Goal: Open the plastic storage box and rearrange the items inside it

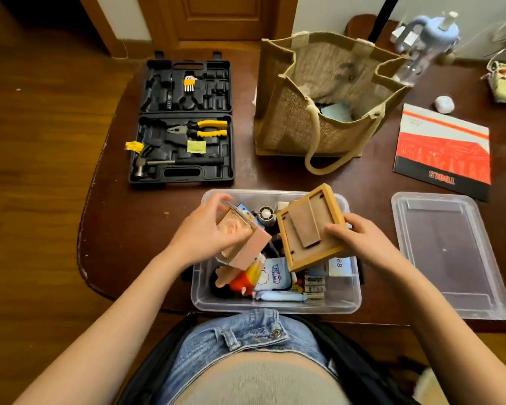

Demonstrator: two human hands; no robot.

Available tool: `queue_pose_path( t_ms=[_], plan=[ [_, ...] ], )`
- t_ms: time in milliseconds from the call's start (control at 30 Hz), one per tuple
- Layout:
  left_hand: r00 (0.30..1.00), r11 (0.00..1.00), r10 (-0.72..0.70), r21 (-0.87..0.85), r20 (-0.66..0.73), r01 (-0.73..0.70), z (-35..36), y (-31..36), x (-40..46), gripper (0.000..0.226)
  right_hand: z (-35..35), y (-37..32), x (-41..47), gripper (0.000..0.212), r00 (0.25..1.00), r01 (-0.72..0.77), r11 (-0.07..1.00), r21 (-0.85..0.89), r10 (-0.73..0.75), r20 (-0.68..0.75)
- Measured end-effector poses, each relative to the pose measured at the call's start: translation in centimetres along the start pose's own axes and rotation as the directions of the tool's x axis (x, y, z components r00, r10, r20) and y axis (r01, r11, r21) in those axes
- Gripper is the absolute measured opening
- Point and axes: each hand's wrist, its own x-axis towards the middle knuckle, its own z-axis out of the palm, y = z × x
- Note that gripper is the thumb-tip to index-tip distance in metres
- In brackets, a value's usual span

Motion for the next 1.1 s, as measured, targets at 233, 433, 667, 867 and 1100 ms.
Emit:
queue_pose_path(
  t_ms=[233,433,667,867,1100],
  plan=[
    [0.991,0.984,0.119,0.13,0.055,-0.126,2.3,1.1,-0.5,0.071,0.5,1.1,-0.6,0.017,0.989,0.097,0.99,-0.106,-0.108,-0.101],
    [0.991,0.942,0.127,0.306,0.044,-0.135,1.2,0.8,-1.2,0.054,0.8,1.8,-0.5,0.017,0.981,0.158,0.987,0.026,-0.153,-0.12],
    [0.865,0.942,0.226,0.124,0.449,-0.31,5.2,3.9,-1.9,0.017,0.7,1.7,-0.1,0.013,0.98,0.181,0.974,0.135,-0.166,-0.113],
    [0.747,0.769,0.061,0.446,0.662,-0.459,11.2,4.0,-0.7,0.04,-0.1,1.5,0.2,0.017,0.978,0.209,0.964,0.163,-0.201,-0.063],
    [0.837,0.711,0.02,0.581,0.546,-0.396,12.4,3.9,-0.6,0.014,-1.5,1.9,0.6,0.016,0.972,0.233,0.946,0.224,-0.231,-0.036]
  ],
)
